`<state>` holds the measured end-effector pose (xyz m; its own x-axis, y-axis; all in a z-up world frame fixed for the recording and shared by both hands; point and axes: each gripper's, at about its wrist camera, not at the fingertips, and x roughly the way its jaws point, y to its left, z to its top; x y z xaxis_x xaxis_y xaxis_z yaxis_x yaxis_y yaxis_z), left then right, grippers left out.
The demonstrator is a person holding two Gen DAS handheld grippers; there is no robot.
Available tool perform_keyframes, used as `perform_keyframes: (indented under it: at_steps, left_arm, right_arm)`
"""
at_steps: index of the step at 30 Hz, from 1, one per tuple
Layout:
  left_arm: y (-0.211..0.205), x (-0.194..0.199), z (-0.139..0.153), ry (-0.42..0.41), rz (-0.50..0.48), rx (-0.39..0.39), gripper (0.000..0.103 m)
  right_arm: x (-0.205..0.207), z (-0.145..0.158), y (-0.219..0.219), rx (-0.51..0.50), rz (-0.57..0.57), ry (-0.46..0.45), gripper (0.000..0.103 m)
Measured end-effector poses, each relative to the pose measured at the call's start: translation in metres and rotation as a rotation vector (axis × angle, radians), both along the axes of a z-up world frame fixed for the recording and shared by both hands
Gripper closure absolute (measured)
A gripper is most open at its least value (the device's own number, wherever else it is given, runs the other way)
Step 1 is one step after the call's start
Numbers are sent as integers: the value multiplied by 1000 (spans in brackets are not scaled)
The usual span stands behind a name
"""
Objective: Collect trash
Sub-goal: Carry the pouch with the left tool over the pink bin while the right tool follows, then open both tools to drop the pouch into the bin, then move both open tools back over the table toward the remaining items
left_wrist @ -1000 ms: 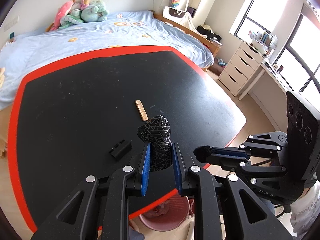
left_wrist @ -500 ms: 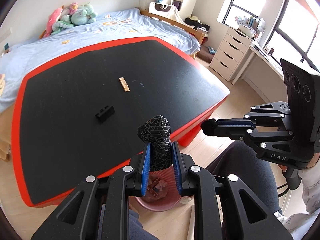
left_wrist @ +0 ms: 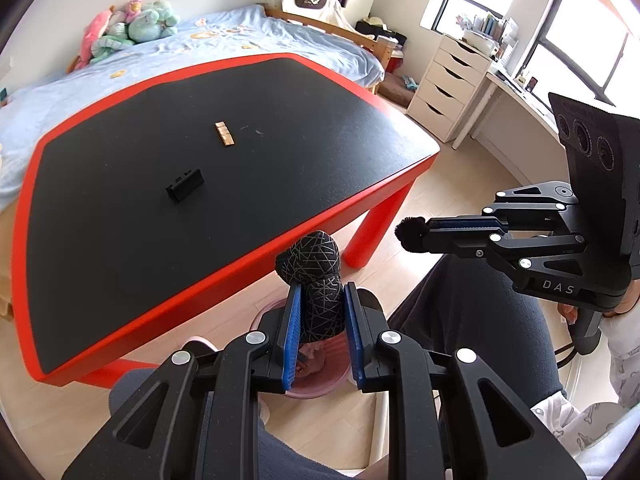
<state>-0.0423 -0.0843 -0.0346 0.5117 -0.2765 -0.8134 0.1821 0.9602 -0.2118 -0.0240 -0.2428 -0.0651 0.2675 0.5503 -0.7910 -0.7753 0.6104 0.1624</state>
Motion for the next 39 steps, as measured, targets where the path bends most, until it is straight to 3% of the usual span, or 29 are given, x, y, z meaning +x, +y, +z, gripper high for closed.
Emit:
perform_keyframes:
  at_steps: [28, 32, 33, 35, 36, 37, 39]
  left_arm:
    - [-7, -5, -1, 3, -14, -3, 82]
    - [-8, -4, -1, 9, -16, -7, 77]
    - [-7, -5, -2, 8, -15, -11, 77]
    - [-7, -4, -3, 13, -8, -4, 72]
    - [-5, -4, -4, 15, 3, -2, 55]
    - [-3, -4, -5, 11, 15, -5, 45]
    - [1, -6, -3, -16, 33, -15, 13]
  right_arm:
    - [1, -4, -3, 2, -3, 18, 97]
    - [1, -4, -2, 7, 6, 26, 93]
    - [1, -5, -1, 3, 5, 30, 89]
    - [2, -6, -1, -3, -1, 31, 56]
    - [3, -6, -2, 0, -6, 31, 29]
    - [3, -6, -3, 8, -11, 33, 15]
    - [4, -6, -3, 4, -26, 28, 11]
